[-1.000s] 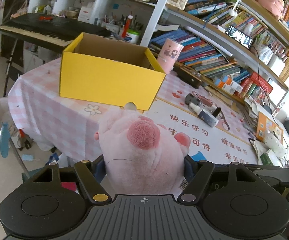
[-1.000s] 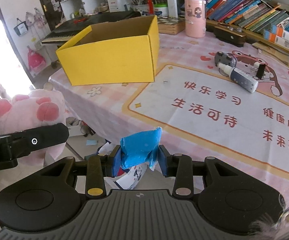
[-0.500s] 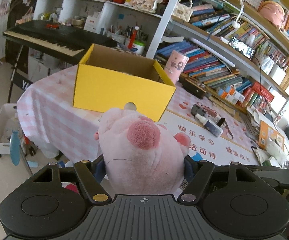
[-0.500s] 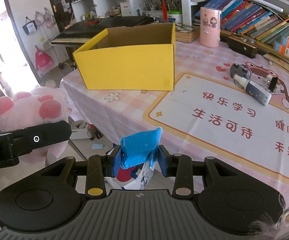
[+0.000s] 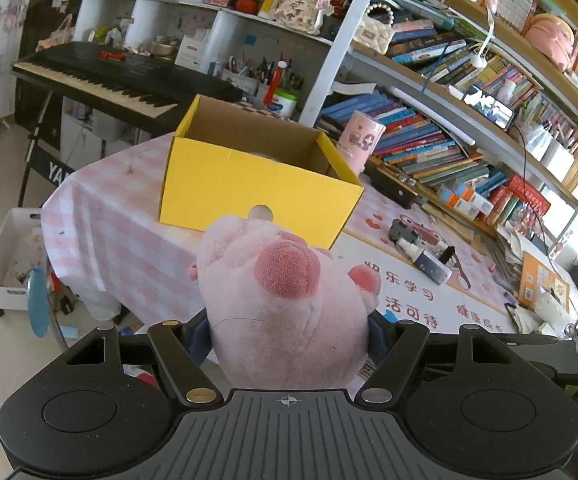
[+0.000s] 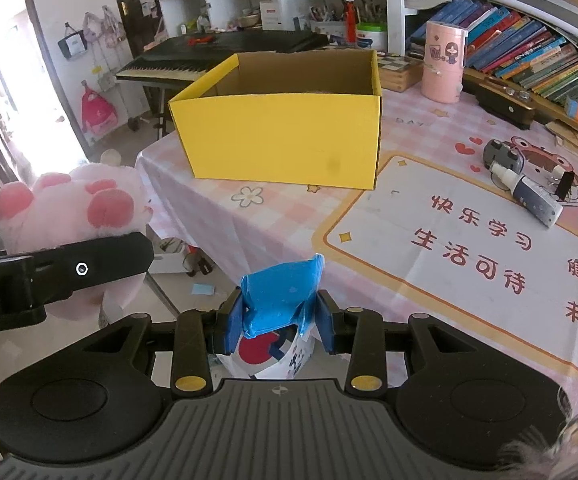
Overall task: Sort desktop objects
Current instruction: 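Carry the pig and blue sponge in both tools toward the yellow box, then lower the pig into the yellow box with the left tool while the right tool drops the sponge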
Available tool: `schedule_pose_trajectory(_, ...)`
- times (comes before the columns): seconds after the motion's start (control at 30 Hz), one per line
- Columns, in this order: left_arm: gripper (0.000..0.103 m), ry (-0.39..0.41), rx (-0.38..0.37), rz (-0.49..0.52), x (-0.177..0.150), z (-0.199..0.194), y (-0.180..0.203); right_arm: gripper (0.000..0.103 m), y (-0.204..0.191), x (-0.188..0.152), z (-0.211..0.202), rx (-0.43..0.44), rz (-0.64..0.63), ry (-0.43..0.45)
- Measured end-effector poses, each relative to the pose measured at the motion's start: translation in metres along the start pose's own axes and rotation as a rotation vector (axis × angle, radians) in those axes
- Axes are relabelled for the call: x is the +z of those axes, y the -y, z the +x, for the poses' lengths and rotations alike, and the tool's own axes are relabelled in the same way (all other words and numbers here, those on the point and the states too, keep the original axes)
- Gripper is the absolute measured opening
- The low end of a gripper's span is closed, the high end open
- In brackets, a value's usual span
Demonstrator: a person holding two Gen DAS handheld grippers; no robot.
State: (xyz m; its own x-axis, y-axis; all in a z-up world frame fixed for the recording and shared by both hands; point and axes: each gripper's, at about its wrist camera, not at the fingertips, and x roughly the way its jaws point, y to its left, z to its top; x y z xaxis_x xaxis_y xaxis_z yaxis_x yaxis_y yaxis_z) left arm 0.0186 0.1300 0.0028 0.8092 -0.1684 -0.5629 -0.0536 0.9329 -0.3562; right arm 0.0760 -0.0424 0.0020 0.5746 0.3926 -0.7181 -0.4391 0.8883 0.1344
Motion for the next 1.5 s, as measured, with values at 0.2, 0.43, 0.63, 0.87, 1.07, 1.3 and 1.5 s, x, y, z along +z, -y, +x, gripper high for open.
schedule_pose_trajectory(0.2, 0.073, 0.013, 0.01, 0.002, 0.003, 0.002, 0.0, 0.035, 0.003, 0.004, 0.003, -0.004, 0.003, -0.003)
schedule_pose_trajectory(0.43, 0.073, 0.073, 0.01, 0.045, 0.026, 0.008, 0.009, 0.035, 0.013, 0.026, 0.008, -0.008, 0.006, 0.035)
schedule_pose_trajectory(0.63, 0.073, 0.127, 0.014, 0.068, 0.057, 0.023, 0.013, 0.035, 0.029, 0.059, 0.018, 0.006, 0.024, 0.074)
schedule_pose_trajectory(0.87, 0.073, 0.183, 0.047, 0.079, 0.097, 0.05, 0.011, 0.035, 0.043, 0.107, 0.034, 0.03, 0.005, 0.122)
schedule_pose_trajectory(1.07, 0.073, 0.201, 0.082, 0.099, 0.127, 0.086, 0.011, 0.035, 0.059, 0.15, 0.054, 0.039, -0.026, 0.158)
schedule_pose_trajectory(1.3, 0.073, 0.155, 0.145, 0.147, 0.148, 0.141, 0.009, 0.035, 0.078, 0.188, 0.082, 0.027, -0.066, 0.19)
schedule_pose_trajectory(1.5, 0.073, 0.063, 0.183, 0.207, 0.153, 0.186, 0.012, 0.035, 0.086, 0.206, 0.107, 0.026, -0.119, 0.182)
